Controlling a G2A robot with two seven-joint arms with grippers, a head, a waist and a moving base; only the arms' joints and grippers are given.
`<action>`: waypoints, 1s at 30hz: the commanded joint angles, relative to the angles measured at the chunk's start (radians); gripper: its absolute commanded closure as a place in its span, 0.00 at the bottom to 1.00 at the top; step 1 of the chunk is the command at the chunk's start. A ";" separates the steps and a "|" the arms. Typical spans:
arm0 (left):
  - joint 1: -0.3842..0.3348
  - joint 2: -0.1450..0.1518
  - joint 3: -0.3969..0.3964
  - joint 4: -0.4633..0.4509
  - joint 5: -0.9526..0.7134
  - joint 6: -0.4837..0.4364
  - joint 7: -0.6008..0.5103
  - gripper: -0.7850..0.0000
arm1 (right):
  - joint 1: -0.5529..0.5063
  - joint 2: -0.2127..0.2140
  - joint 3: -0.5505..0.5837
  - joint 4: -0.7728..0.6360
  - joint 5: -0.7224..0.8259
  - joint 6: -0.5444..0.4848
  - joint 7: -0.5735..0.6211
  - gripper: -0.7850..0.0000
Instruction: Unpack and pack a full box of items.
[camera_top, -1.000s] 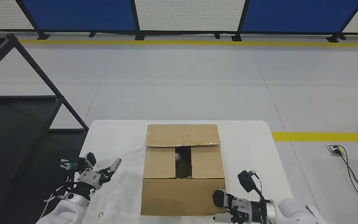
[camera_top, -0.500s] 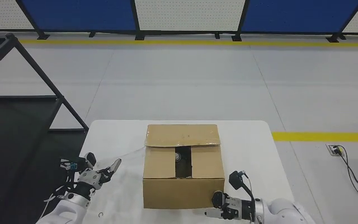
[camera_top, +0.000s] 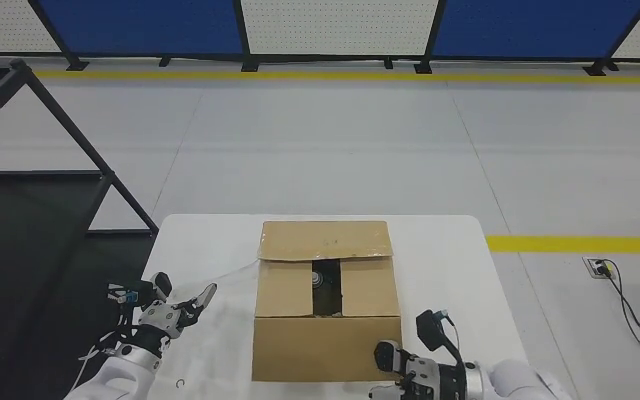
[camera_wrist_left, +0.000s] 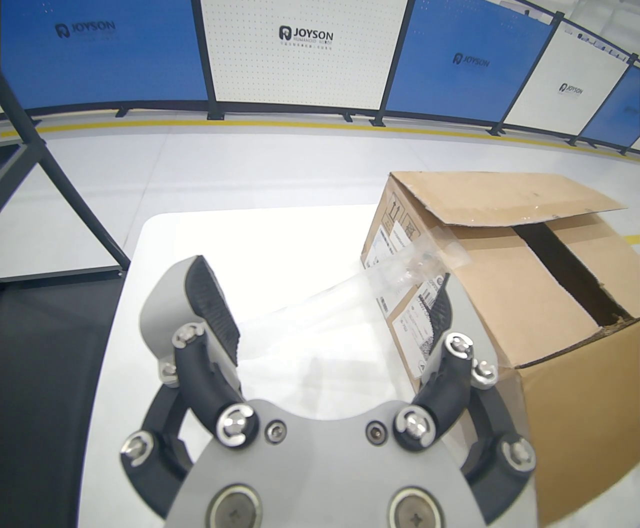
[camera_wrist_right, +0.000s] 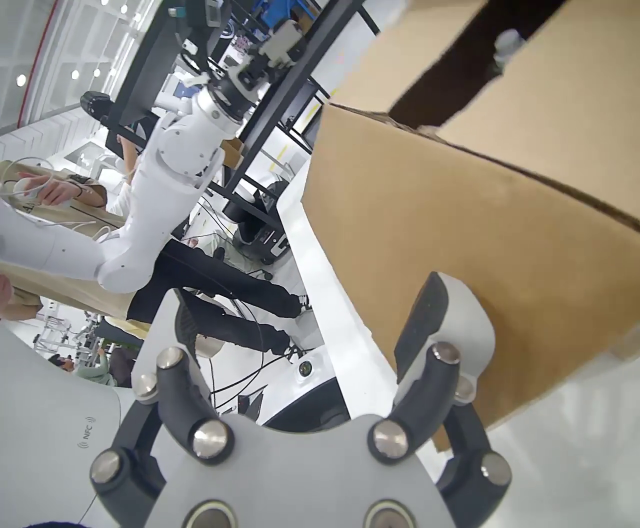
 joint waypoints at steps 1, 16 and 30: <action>0.000 0.000 0.000 0.000 0.000 0.000 0.000 0.00 | -0.025 0.007 0.034 -0.061 0.025 0.000 0.005 0.00; 0.000 0.000 0.000 0.000 0.000 0.000 0.000 0.00 | 0.125 0.014 0.093 -0.143 0.133 0.354 -0.088 0.00; -0.009 0.000 0.005 -0.019 -0.002 -0.020 0.033 0.00 | 0.164 0.008 0.058 -0.083 0.182 0.408 -0.116 0.00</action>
